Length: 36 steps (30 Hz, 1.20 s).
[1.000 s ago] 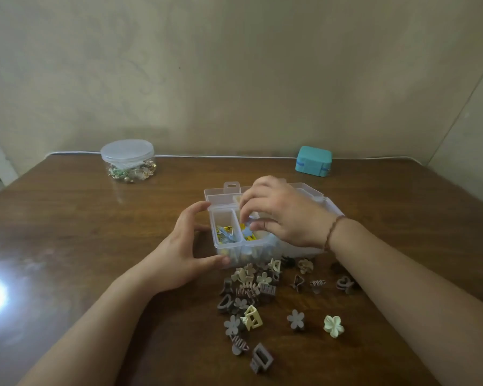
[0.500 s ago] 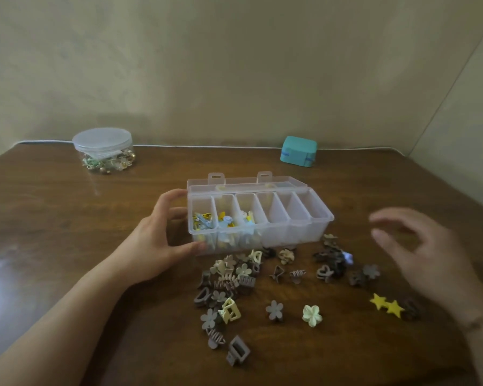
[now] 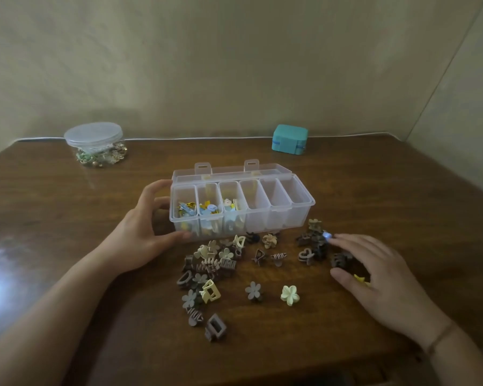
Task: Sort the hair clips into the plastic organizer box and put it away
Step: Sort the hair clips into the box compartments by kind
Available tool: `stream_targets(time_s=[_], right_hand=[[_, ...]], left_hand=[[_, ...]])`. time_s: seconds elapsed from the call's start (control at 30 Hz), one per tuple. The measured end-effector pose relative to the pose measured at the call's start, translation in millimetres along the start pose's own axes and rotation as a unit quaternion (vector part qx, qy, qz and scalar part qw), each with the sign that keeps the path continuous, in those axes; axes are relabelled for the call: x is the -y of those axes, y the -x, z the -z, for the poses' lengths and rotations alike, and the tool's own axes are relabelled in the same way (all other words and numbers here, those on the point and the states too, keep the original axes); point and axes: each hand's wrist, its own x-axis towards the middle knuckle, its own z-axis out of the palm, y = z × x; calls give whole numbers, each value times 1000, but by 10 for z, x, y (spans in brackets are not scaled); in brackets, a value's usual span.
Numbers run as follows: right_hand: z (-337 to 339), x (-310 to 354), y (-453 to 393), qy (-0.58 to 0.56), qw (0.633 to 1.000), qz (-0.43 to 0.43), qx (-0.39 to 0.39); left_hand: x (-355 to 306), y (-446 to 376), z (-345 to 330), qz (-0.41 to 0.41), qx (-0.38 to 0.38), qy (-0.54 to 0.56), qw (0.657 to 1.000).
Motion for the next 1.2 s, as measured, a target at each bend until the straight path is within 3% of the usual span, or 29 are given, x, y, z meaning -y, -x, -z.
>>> stream_targets(time_s=[0.1,0.27,0.6,0.8,1.03,1.13,1.2], right_hand=[[16,17,-88,-35,999,-1,-33],[32,125,-255,33,999,7,-25],[80,202,-320,41,997,-24,-69],[234,384,-362,-139,982,-19,-127],[261,998,-797,-317,946,47,-49],[217,1223,-1082,-234,963,132,-37],[208,1316,-1262,-181,967,179,14]], left_hand=[[17,1,-4,2,-1,4,1000],[18,1,-2,4,0,10,1000],[43,-19,21,10,14,8,1000],[59,-32,33,8,24,6,1000],[72,-33,31,-1,17,14,1000],[73,-35,36,2,19,12,1000],[84,-41,42,2,20,8,1000]])
